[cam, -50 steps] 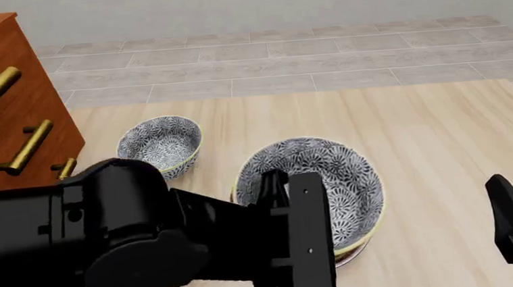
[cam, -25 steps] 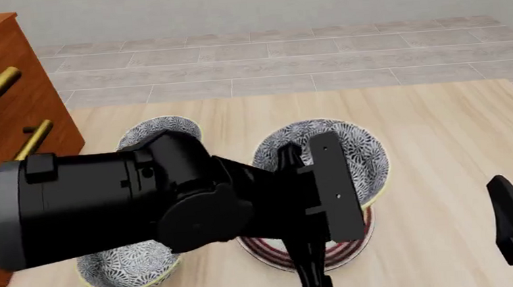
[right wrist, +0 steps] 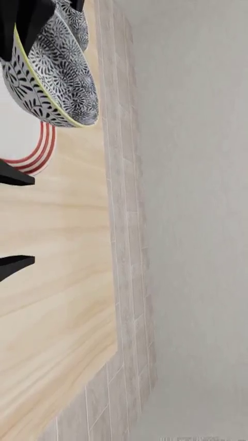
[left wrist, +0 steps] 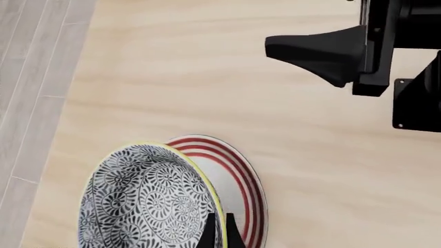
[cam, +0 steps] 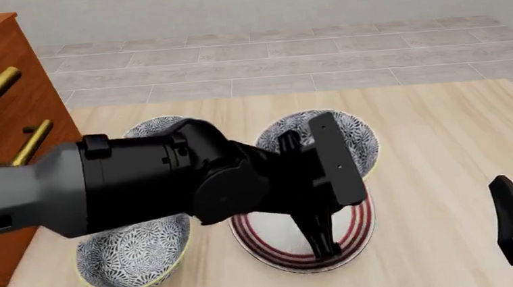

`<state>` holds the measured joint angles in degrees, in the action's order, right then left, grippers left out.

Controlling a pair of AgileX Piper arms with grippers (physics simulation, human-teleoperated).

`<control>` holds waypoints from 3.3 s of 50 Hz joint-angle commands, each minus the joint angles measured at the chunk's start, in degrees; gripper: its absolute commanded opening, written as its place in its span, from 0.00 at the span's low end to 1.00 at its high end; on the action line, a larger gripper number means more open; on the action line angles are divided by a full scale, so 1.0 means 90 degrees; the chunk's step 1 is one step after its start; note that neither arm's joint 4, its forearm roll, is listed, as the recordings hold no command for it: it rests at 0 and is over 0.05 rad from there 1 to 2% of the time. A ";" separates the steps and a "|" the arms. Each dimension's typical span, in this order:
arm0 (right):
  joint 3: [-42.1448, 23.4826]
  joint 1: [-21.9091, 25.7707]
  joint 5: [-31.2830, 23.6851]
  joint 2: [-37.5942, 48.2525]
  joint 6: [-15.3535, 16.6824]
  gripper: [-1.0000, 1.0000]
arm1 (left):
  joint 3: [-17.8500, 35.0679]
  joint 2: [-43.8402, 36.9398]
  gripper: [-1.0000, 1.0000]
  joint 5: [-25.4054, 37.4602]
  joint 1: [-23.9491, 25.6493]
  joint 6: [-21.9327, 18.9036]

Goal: Put the bowl at the front on the plate.

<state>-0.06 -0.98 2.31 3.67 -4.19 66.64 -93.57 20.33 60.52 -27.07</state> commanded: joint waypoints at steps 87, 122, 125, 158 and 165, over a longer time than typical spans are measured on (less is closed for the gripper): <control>0.0002 -0.0007 0.0107 0.0084 -0.0071 1.00 | 0.0352 -0.1100 0.00 0.0075 -0.0439 0.0481; 0.0003 -0.0025 0.0004 -0.0031 -0.0101 1.00 | 0.0277 -0.1524 0.00 -0.0125 -0.0428 0.0706; 0.0001 -0.0029 0.0032 -0.0002 -0.0102 1.00 | 0.0266 -0.1513 0.00 -0.0127 -0.0406 0.0718; 0.0000 -0.0060 -0.0013 -0.0062 -0.0115 1.00 | 0.0203 -0.1547 0.00 -0.0202 -0.0480 0.0609; -0.0002 -0.0058 -0.0034 -0.0086 -0.0116 1.00 | 0.0297 -0.1571 0.00 -0.0168 -0.0550 0.0582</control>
<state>-0.06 -1.44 2.16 3.09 -5.20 68.56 -107.28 18.83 56.42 -21.72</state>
